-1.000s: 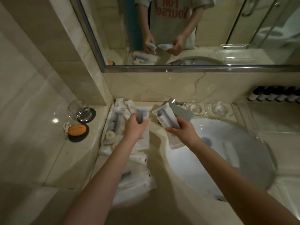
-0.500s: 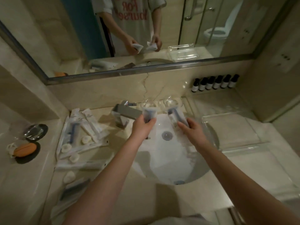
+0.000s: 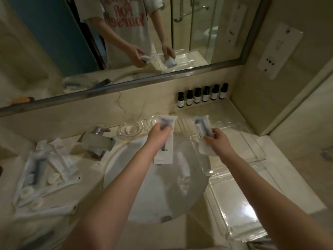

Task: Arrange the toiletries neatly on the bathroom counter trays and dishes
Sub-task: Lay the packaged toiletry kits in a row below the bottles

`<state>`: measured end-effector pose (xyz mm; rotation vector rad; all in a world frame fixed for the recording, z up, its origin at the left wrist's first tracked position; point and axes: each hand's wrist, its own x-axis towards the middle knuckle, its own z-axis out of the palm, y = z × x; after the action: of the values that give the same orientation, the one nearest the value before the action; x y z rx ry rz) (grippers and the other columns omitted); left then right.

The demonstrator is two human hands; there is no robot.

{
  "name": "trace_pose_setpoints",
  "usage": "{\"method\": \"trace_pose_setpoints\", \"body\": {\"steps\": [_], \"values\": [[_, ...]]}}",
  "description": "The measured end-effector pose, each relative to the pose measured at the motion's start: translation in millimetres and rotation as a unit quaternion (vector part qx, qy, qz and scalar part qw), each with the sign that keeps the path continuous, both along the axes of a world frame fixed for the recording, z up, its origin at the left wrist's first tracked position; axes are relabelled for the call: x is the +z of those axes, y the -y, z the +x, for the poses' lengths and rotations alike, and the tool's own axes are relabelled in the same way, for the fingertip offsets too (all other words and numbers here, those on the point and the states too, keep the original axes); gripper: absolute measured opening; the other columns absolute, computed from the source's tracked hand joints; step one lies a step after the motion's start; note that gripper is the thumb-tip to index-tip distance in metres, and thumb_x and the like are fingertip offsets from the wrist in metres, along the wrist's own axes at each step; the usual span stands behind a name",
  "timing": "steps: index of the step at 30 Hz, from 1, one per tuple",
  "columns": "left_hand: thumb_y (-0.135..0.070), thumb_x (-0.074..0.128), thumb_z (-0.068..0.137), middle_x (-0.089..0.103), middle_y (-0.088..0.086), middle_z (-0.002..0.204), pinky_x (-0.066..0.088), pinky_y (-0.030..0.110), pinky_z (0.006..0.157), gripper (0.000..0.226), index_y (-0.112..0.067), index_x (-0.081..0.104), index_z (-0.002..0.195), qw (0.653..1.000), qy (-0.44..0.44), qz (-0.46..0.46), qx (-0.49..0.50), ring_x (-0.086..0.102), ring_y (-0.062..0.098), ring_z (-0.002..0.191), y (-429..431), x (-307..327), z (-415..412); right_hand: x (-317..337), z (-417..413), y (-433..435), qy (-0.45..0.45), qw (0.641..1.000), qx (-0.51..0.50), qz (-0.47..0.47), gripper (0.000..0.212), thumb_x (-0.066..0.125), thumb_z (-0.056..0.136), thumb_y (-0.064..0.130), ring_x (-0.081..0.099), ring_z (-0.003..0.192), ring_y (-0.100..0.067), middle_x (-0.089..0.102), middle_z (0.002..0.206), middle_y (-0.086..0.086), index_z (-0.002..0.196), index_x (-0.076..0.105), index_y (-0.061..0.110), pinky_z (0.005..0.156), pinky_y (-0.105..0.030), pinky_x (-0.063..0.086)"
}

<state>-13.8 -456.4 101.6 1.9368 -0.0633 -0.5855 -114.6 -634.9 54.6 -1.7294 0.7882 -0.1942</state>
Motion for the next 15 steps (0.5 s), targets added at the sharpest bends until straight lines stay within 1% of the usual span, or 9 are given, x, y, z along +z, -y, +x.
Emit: {"method": "trace_pose_setpoints", "body": {"steps": [2,5,7,9,10,12,15], "values": [[-0.028,0.054,0.09,0.058,0.002,0.1,0.038,0.022,0.057,0.027,-0.01,0.055,0.111,1.0,0.008,0.009,-0.001,0.056,0.02,0.09,15.5,-1.2,4.1,-5.6,9.9,22.1,-0.008,1.0,-0.011,0.001,0.028,0.059,0.084,0.011,0.058,0.086,-0.027,0.06,0.098,-0.009,0.112,0.056,0.009,0.071,-0.032,0.044],[-0.03,0.054,0.092,0.057,0.002,0.1,0.037,0.022,0.055,0.029,-0.01,0.055,0.113,0.999,0.014,0.041,-0.009,0.055,0.02,0.089,35.5,-4.2,15.2,-11.6,31.1,55.8,-0.022,0.999,-0.038,-0.005,0.036,0.061,0.084,0.014,0.058,0.093,-0.029,0.061,0.108,-0.013,0.12,0.054,0.008,0.076,-0.036,0.046],[-0.03,0.054,0.091,0.06,0.005,0.106,0.039,0.024,0.057,0.031,-0.01,0.055,0.114,0.998,0.02,0.053,-0.014,0.056,0.021,0.091,48.0,-8.0,26.1,-14.9,47.4,75.8,-0.034,0.998,-0.043,-0.02,0.039,0.06,0.085,0.014,0.057,0.094,-0.029,0.061,0.115,-0.015,0.123,0.053,0.007,0.077,-0.035,0.044],[-0.03,0.055,0.09,0.061,0.005,0.106,0.039,0.023,0.059,0.032,-0.01,0.056,0.115,0.998,0.028,0.062,-0.016,0.056,0.02,0.091,60.7,-10.9,37.2,-16.5,62.2,92.4,-0.048,0.997,-0.043,-0.043,0.041,0.06,0.086,0.015,0.058,0.1,-0.031,0.061,0.118,-0.015,0.125,0.052,0.007,0.081,-0.037,0.045],[-0.03,0.055,0.09,0.061,0.004,0.104,0.039,0.023,0.059,0.032,-0.009,0.056,0.116,0.997,0.03,0.064,-0.019,0.056,0.019,0.09,67.0,-11.6,41.7,-18.5,68.1,100.2,-0.061,0.995,-0.04,-0.068,0.042,0.06,0.086,0.016,0.058,0.104,-0.034,0.061,0.12,-0.017,0.127,0.052,0.007,0.085,-0.038,0.045],[-0.031,0.056,0.09,0.061,0.004,0.104,0.041,0.025,0.061,0.033,-0.009,0.056,0.116,0.997,0.028,0.067,-0.028,0.057,0.018,0.089,78.4,-14.1,49.5,-21.2,76.0,111.3,-0.104,0.983,-0.018,-0.15,0.046,0.059,0.088,0.018,0.055,0.113,-0.037,0.059,0.125,-0.02,0.131,0.048,0.005,0.091,-0.038,0.044],[-0.033,0.058,0.088,0.064,0.007,0.111,0.044,0.03,0.075,0.037,-0.009,0.056,0.117,0.997,0.022,0.067,-0.028,0.06,0.021,0.097,89.4,-20.6,57.4,-31.4,77.0,118.4,-0.145,0.951,0.022,-0.273,0.051,0.057,0.088,0.021,0.051,0.115,-0.04,0.054,0.127,-0.024,0.133,0.043,0.003,0.093,-0.039,0.041]]}}
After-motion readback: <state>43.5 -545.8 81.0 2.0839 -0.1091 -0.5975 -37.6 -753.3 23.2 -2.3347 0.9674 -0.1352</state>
